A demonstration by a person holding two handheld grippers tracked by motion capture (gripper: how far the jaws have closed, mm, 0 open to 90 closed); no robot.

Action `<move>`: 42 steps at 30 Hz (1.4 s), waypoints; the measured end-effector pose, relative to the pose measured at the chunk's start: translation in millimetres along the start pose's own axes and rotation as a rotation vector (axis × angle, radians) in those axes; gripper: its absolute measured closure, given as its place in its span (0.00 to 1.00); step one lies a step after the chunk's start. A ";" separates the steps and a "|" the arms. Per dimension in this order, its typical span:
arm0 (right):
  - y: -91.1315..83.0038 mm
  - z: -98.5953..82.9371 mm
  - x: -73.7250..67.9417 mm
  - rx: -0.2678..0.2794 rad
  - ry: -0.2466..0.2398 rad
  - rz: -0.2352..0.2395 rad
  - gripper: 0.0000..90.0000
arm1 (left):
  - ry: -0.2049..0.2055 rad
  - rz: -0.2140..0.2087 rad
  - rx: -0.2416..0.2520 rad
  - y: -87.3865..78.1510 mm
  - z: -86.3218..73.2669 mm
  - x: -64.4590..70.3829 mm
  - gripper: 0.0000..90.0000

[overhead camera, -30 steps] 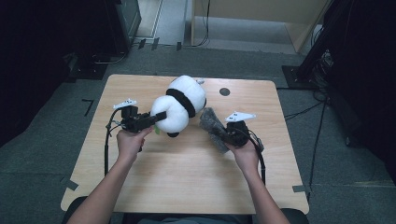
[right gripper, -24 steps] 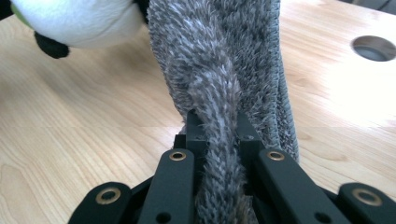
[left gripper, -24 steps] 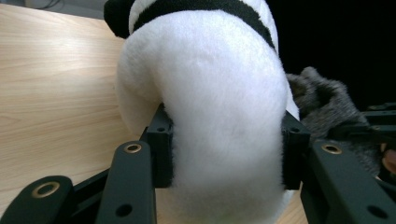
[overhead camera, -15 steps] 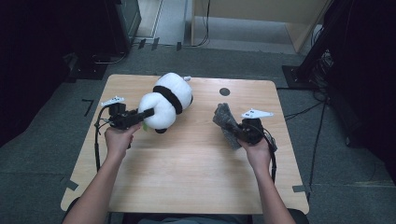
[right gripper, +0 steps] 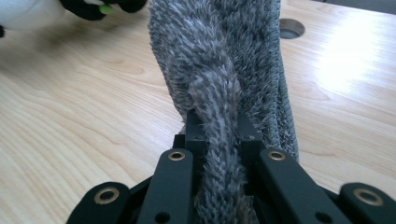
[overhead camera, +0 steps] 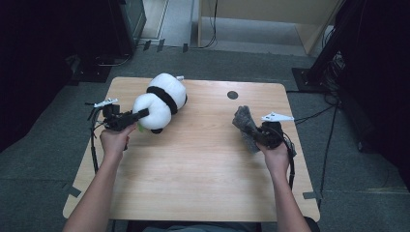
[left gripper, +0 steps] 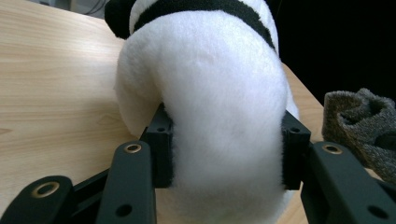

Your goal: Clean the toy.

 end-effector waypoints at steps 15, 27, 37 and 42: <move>24.9 -12.5 32.3 -0.047 0.047 -0.047 0.90 | -0.013 0.049 -0.086 10.8 -19.8 -34.0 0.56; 37.4 -21.0 42.6 -0.082 0.077 -0.044 0.68 | 0.067 0.051 -0.120 11.6 -21.1 -34.5 0.23; 31.4 -19.0 46.6 -0.088 0.122 -0.019 0.53 | 0.061 0.097 -0.128 7.6 -16.6 -37.3 0.15; 22.7 -15.0 43.9 -0.059 0.115 -0.015 0.50 | 0.066 0.111 -0.131 3.9 -15.2 -37.5 0.12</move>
Point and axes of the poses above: each handheld gripper's, and its own axes: y roughly forward along the jaws, z roughly out of its top, x roughly to its right, the point moved 6 cm from there along y, roughly forward along the jaws, and after that the axes turned 14 degrees about y, right-handed, at the moved point
